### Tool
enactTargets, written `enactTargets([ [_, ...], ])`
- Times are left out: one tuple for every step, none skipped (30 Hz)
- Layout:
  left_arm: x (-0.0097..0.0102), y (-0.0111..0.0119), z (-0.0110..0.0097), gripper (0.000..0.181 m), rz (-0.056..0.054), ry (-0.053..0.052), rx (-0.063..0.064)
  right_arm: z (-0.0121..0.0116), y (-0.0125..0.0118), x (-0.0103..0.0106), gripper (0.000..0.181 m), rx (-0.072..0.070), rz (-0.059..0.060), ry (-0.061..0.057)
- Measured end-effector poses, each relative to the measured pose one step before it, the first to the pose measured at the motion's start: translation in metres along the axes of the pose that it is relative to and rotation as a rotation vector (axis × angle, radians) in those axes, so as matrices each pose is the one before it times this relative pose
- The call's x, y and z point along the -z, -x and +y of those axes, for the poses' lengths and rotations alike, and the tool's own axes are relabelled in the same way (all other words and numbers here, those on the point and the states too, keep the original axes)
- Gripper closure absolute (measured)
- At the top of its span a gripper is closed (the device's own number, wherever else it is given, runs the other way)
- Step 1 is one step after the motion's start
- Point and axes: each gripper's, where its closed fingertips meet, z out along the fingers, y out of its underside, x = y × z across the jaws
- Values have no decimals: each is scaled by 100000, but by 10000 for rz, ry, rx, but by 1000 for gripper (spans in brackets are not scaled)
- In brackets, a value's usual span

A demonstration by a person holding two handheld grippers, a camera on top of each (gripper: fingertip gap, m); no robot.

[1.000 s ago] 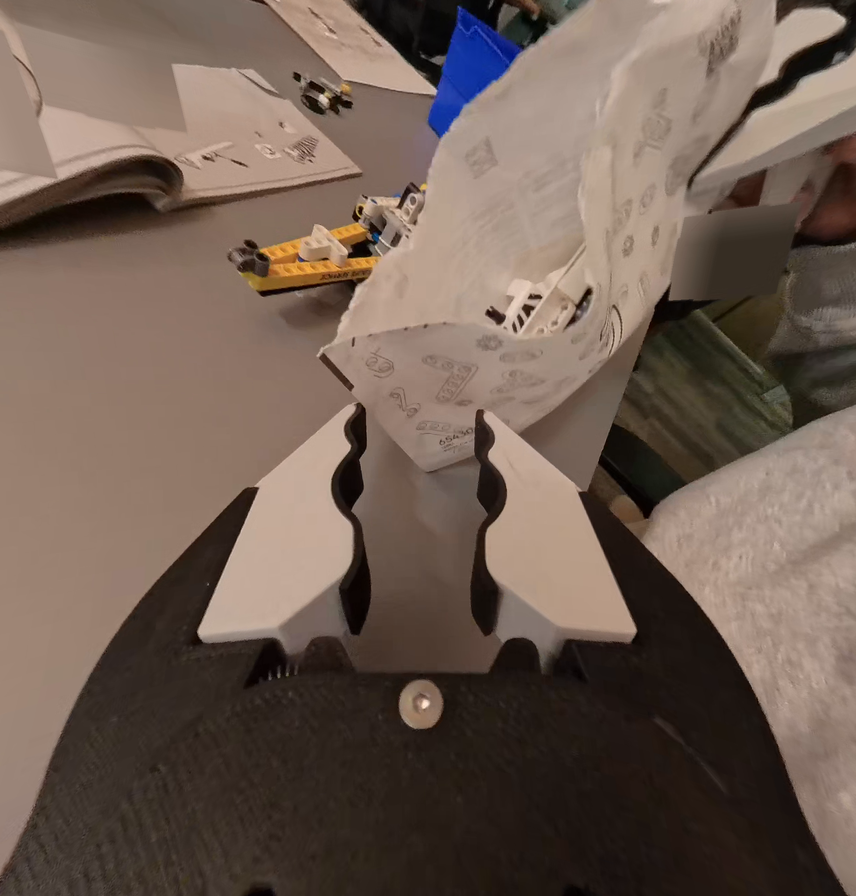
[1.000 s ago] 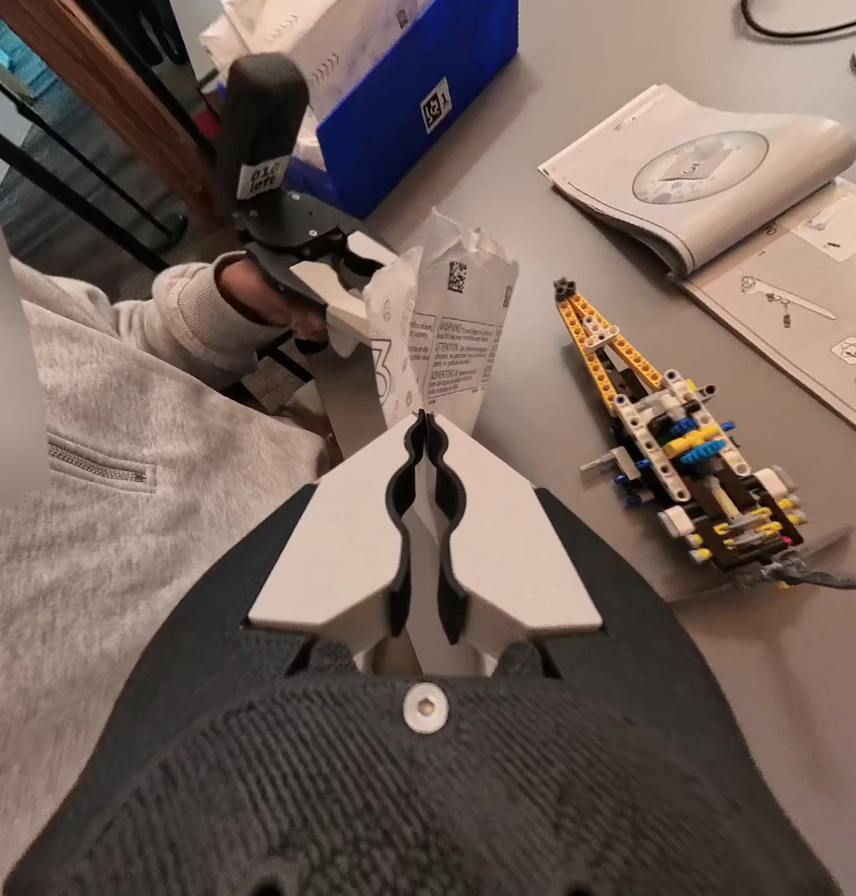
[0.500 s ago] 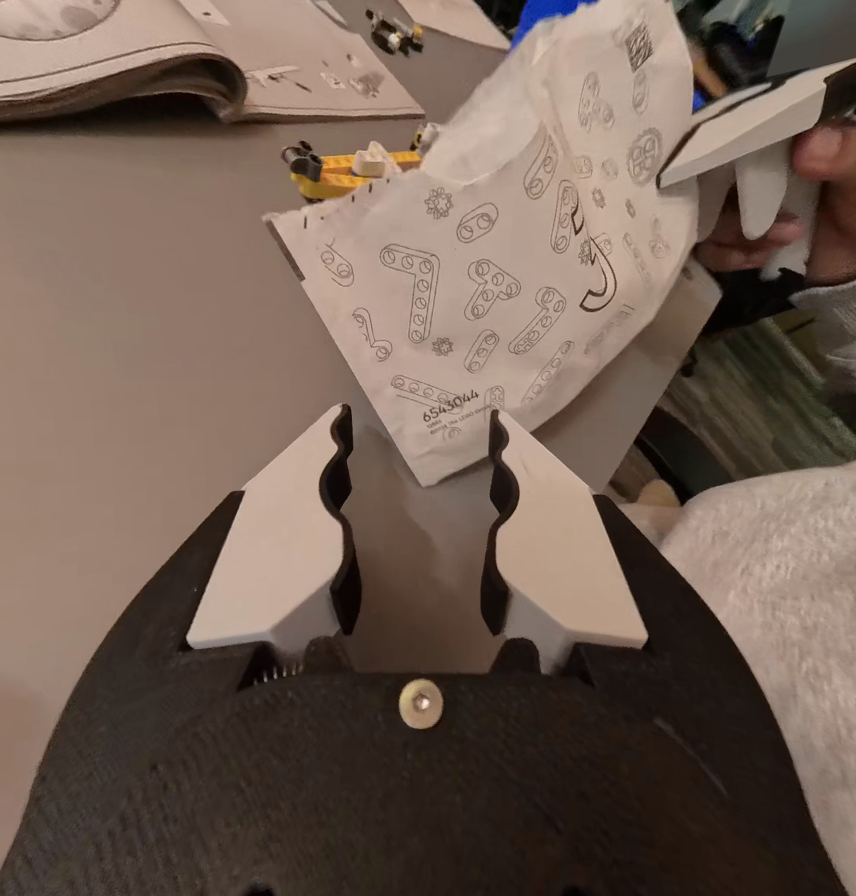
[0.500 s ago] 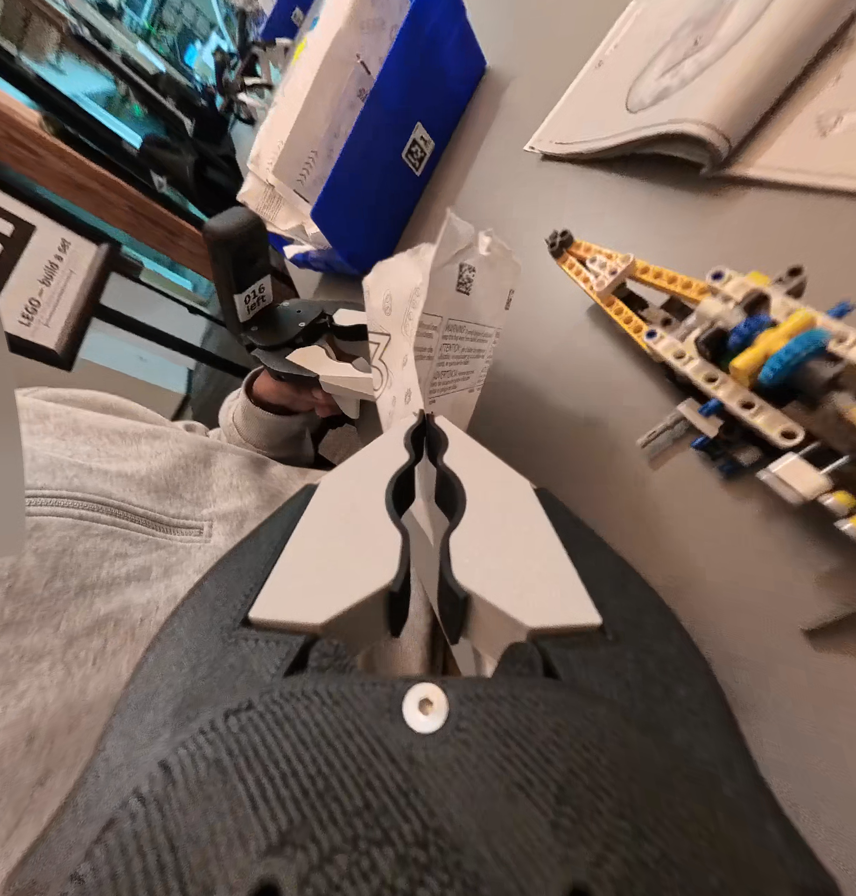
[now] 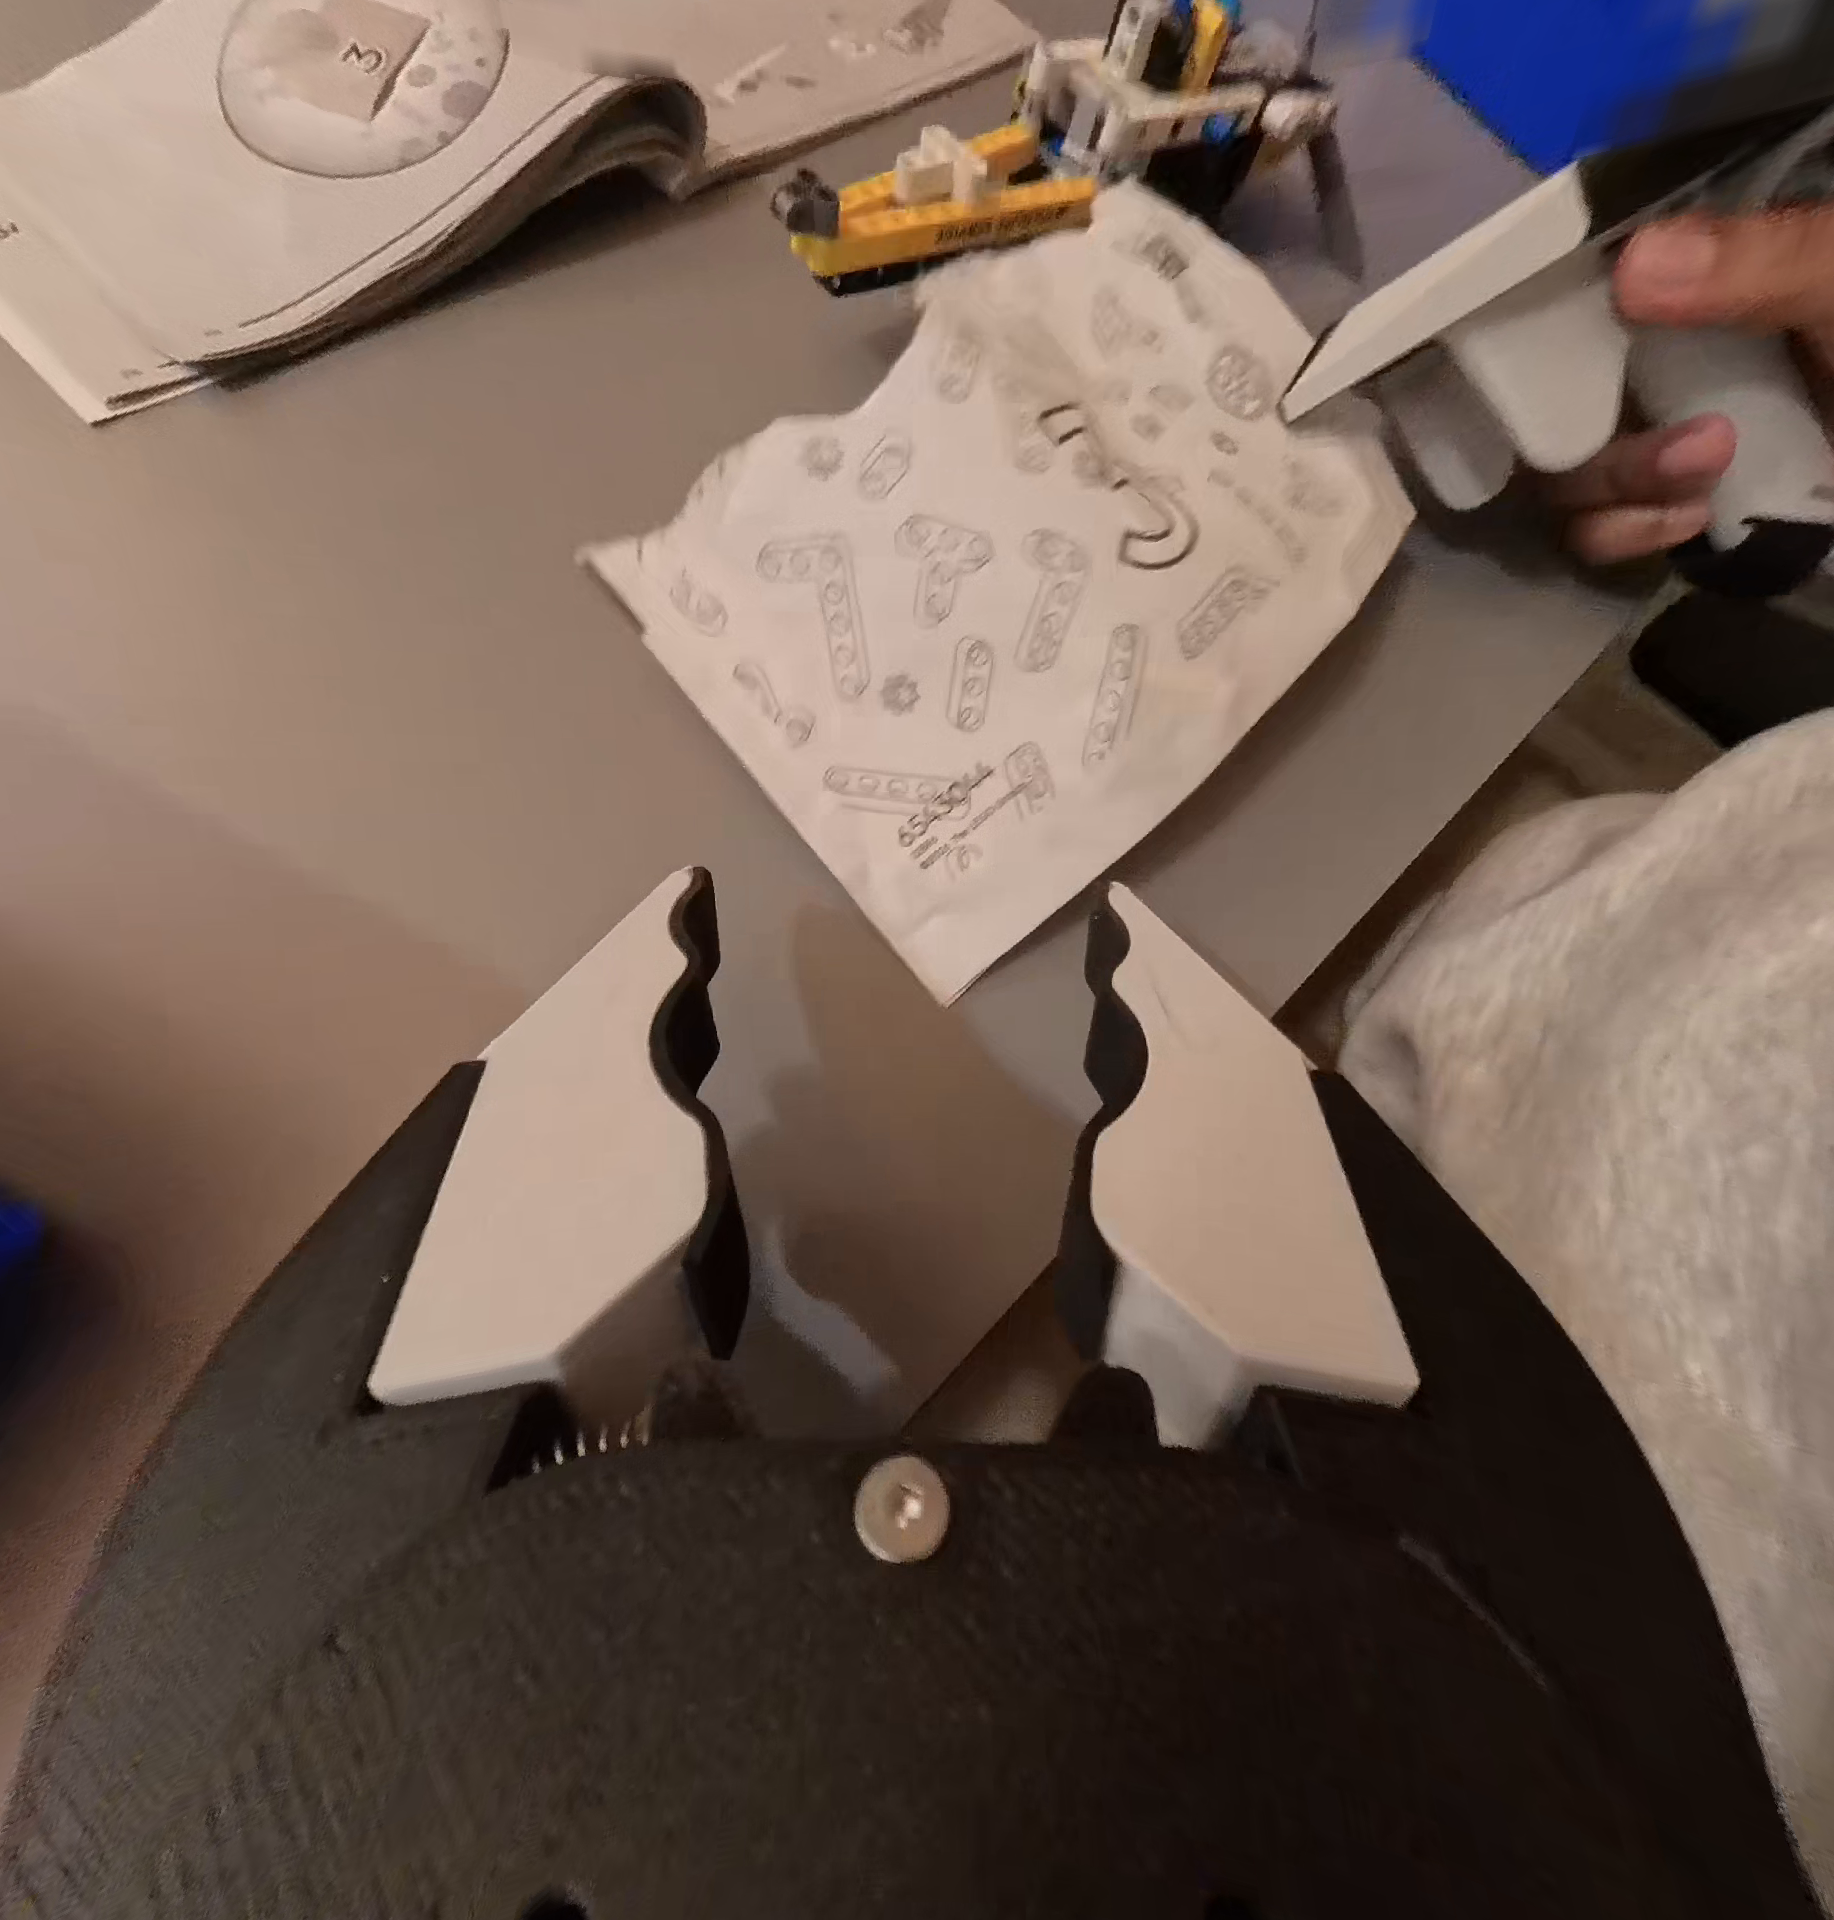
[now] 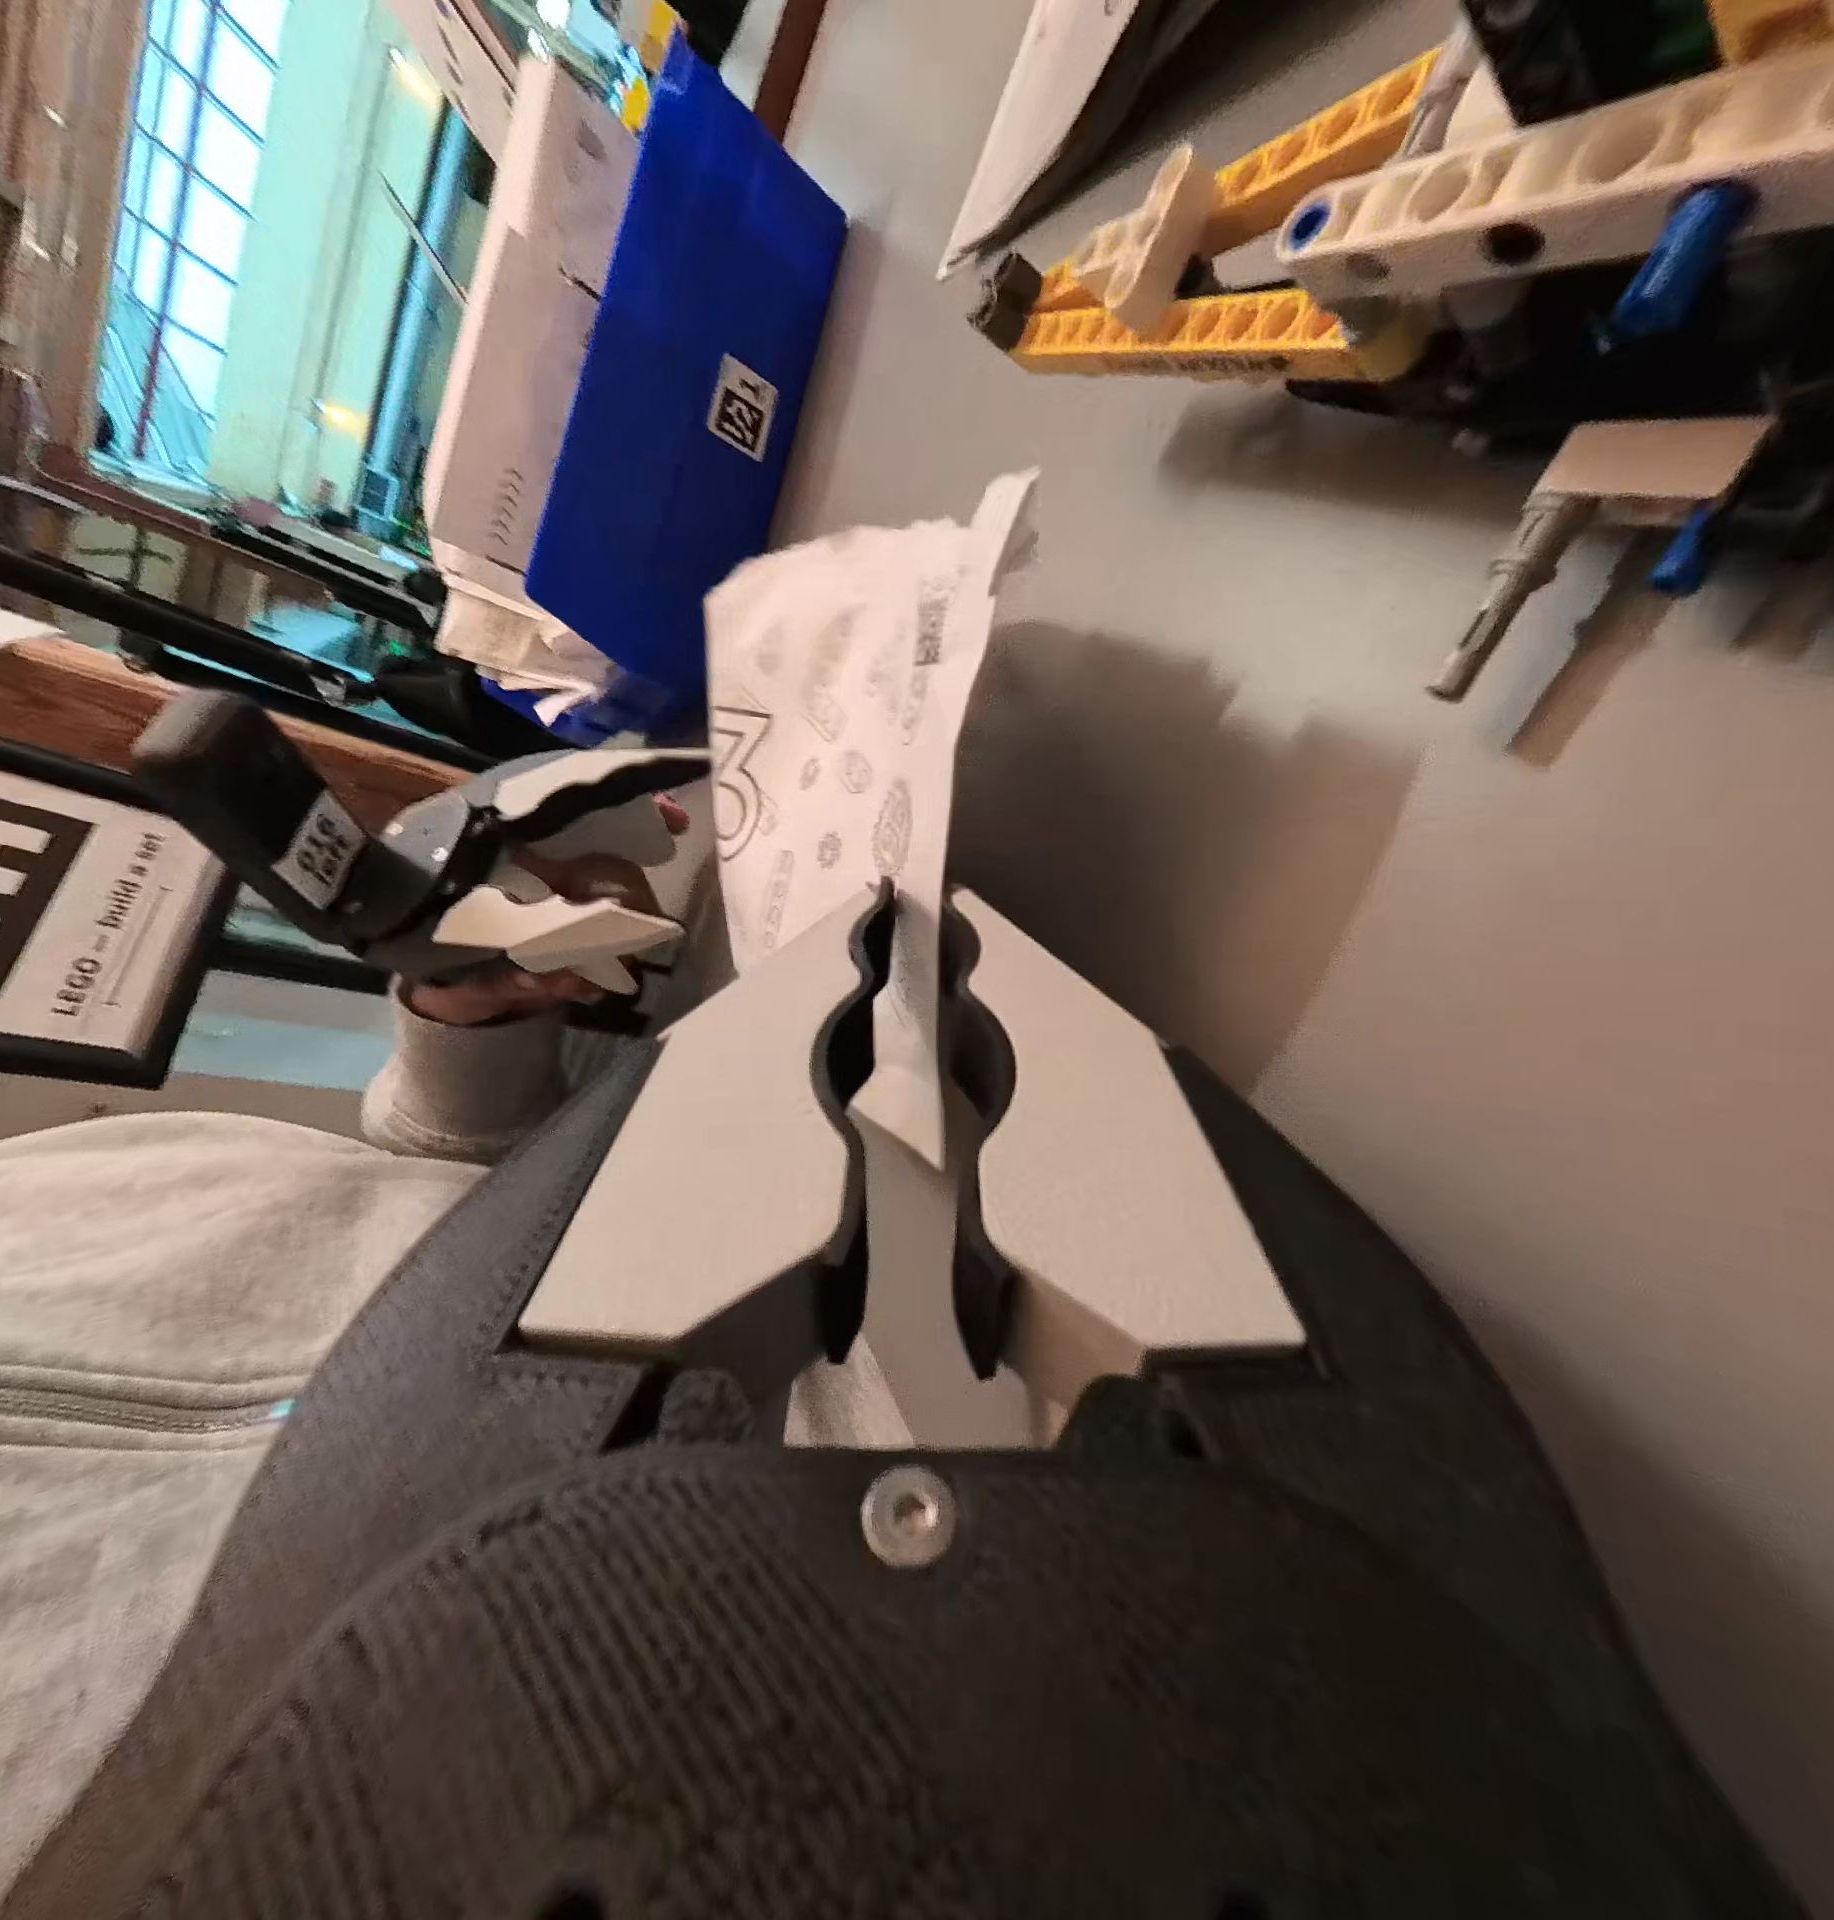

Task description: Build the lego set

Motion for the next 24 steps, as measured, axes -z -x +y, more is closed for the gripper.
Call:
enactTargets([
  [-80, 82, 480, 111, -106, 270, -161, 294, -223, -19, 173, 184, 187, 238],
  [-193, -149, 450, 111, -43, 267, -223, 193, -154, 83, 169, 238, 180, 204],
  [-256, -124, 313, 111, -107, 186, -260, 115, -50, 168, 164, 286, 119, 162],
  [-299, -9, 213, 111, -218, 151, -262, 19, 98, 234, 156, 365, 33, 77],
  [-332, 105, 178, 110, -313, 153, -270, 5, 76, 280, 148, 421, 22, 10],
  [-320, 134, 93, 110, -338, 114, -305, 134, -154, 293, 140, 399, 122, 21],
  [-304, 55, -41, 108, -269, 25, -250, 267, -387, 286, 134, 340, 232, 48],
  [-187, -177, -265, 111, -53, -115, -90, 395, -456, 251, 131, 288, 255, 79],
  [-160, -221, -173, 114, 50, -52, 11, 374, -177, 223, 128, 272, 118, 45],
  [-162, -154, -60, 116, 61, 6, 79, 209, 256, 219, 128, 273, -65, -57],
  [-100, -148, -67, 119, 99, -11, 90, 158, 423, 142, 126, 345, -72, -68],
  [-57, -93, -8, 122, 93, 13, 53, 266, 462, 55, 125, 444, -14, 17],
  [-35, -58, -21, 124, 63, 9, 29, 405, 383, -72, 124, 526, 85, 131],
  [-6, 27, -1, 124, 11, 20, -5, 492, 375, -146, 123, 590, 123, 218],
  [5, 26, -9, 125, 9, 15, -25, 409, 421, -210, 122, 644, 112, 216],
  [17, 11, 2, 125, 14, 16, -19, 295, 326, -221, 122, 646, 175, 188],
  [10, 16, 6, 126, 17, 10, 9, 221, 187, -226, 122, 600, 237, 194],
  [21, 3, -37, 127, 22, -7, 37, 107, 28, -184, 125, 486, 294, 171],
  [56, 6, -76, 127, 24, -28, 42, -58, -95, -159, 131, 374, 319, 81],
  [78, 25, -120, 128, 8, -40, 35, -166, -165, -112, 136, 352, 313, 0],
  [109, 66, -97, 128, -13, -29, 20, -199, -271, -74, 141, 345, 336, -19],
  [123, 75, -94, 129, -16, -23, 0, -160, -330, -45, 145, 301, 315, 23],
  [149, 12, -102, 129, 22, -27, -32, -160, -159, -44, 145, 220, 150, 36],
  [168, 46, -62, 129, 11, -12, -77, -200, -65, -38, 145, 109, 40, 18],
])
